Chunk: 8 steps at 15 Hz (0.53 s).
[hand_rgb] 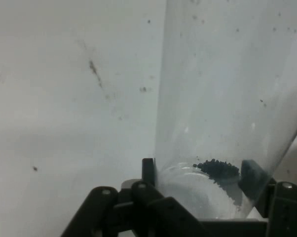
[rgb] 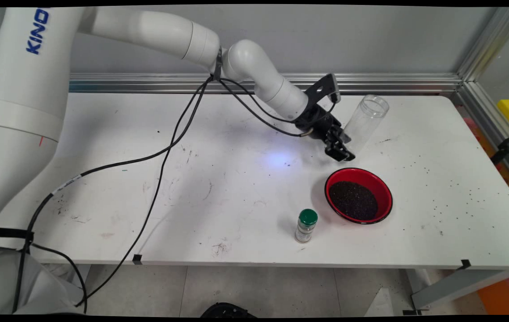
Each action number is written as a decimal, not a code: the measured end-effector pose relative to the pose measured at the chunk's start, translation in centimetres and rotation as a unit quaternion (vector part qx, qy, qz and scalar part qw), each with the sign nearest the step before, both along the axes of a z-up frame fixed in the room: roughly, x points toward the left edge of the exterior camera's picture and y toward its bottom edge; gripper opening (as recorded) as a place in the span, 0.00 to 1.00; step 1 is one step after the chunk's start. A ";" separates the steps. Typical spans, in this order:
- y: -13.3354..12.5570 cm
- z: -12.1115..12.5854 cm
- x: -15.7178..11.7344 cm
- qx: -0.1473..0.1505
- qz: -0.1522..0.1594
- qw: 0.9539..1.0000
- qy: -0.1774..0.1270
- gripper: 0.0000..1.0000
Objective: Place the picked object on the table
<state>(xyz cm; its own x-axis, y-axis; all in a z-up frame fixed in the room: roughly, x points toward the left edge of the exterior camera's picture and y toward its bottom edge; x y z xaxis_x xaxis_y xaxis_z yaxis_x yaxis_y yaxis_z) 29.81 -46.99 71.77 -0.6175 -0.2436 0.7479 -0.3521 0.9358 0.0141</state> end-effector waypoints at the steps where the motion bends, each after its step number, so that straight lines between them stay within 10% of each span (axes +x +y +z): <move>1: 0.1 -0.3 0.2 0.001 0.000 1.000 -0.002 0.00; 8: 0.9 -1.7 0.8 0.010 -0.002 1.000 -0.010 0.00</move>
<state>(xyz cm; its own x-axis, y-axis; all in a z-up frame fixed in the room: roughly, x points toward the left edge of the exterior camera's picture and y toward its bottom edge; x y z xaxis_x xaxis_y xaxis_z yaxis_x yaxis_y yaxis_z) 30.64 -46.13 70.02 -0.6333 -0.2561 0.7303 -0.3494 0.9366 0.0255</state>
